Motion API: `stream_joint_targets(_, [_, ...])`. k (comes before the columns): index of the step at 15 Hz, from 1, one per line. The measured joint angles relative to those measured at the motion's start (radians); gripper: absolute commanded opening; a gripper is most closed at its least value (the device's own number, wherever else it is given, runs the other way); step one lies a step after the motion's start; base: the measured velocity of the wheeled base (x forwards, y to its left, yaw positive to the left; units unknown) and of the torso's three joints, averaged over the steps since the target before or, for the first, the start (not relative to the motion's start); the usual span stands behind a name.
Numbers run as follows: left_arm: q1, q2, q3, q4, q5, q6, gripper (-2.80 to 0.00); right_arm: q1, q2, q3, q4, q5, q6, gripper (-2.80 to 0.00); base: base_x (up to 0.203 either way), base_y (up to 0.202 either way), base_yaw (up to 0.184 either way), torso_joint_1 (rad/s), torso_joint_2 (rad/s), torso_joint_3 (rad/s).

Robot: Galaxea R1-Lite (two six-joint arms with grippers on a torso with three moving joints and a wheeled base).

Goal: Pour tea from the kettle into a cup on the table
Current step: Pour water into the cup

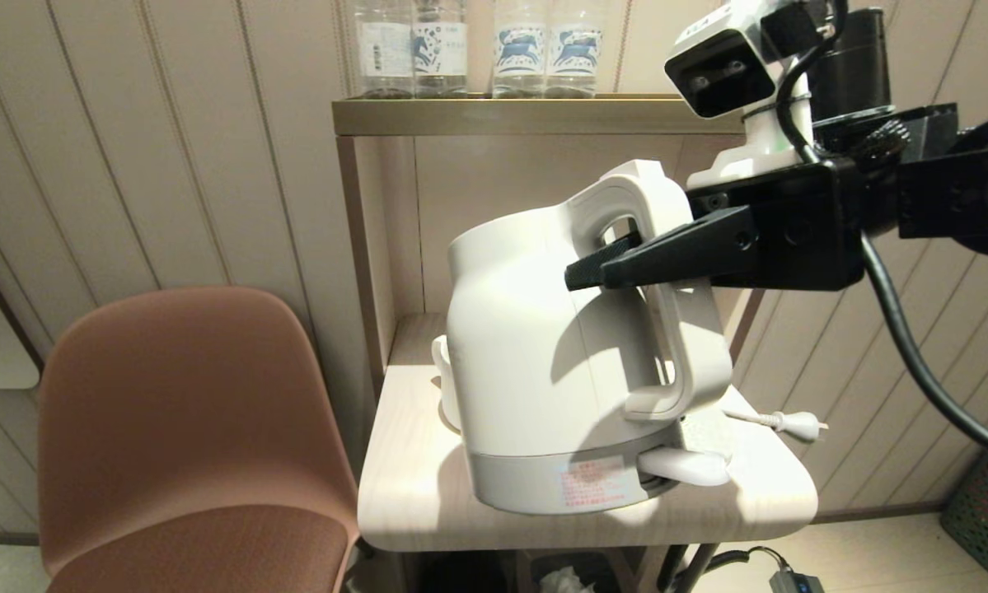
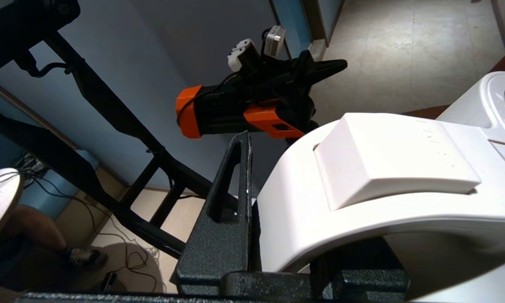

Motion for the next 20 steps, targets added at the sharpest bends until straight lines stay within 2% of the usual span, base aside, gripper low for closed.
stream_joint_targets(11, [0.000, 0.000, 0.000, 0.000, 0.000, 0.000, -2.80, 0.019, 0.000, -0.046, 0.081, 0.000, 0.000, -2.80, 0.000, 0.000, 0.000, 0.000, 0.00, 0.000])
stream_joint_targets(20, [0.000, 0.000, 0.000, 0.000, 0.000, 0.000, -2.80, 0.035, 0.023, -0.078, 0.085, 0.000, 0.000, -2.80, 0.000, 0.000, 0.000, 0.000, 0.00, 0.000])
